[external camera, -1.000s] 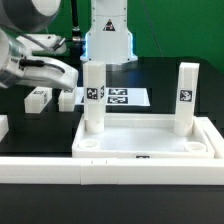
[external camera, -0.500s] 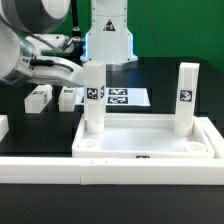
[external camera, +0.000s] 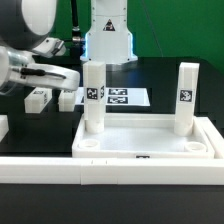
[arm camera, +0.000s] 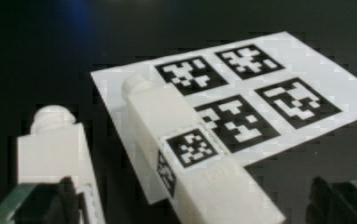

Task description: Assemble desk

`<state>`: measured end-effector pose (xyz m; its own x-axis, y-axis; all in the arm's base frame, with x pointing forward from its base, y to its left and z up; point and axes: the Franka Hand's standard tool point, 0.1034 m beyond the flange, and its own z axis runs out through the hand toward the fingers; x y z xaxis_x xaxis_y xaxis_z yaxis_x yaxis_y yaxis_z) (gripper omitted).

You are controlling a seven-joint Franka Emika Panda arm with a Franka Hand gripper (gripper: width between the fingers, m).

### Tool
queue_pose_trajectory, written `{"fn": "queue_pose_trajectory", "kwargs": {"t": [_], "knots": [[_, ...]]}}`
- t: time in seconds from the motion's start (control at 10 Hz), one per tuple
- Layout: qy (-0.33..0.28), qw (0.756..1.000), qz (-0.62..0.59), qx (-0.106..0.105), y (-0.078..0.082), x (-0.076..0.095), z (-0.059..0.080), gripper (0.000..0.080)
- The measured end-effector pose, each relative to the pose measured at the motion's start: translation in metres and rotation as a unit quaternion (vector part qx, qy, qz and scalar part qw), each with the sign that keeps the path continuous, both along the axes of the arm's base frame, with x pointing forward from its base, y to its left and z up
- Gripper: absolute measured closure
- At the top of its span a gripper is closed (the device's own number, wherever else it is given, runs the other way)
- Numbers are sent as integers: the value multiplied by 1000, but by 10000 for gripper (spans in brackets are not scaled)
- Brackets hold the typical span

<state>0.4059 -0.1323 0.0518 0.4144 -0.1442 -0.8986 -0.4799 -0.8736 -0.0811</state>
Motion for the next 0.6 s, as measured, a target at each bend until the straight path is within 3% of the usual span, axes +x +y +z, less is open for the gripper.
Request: {"fn": "queue_pose_trajectory", "kwargs": {"t": [0.4,0.6], "knots": [[-2,1000,3,-2,3,-2,-2,150],[-15,1000,14,-10,17,-11,-7,150]]}}
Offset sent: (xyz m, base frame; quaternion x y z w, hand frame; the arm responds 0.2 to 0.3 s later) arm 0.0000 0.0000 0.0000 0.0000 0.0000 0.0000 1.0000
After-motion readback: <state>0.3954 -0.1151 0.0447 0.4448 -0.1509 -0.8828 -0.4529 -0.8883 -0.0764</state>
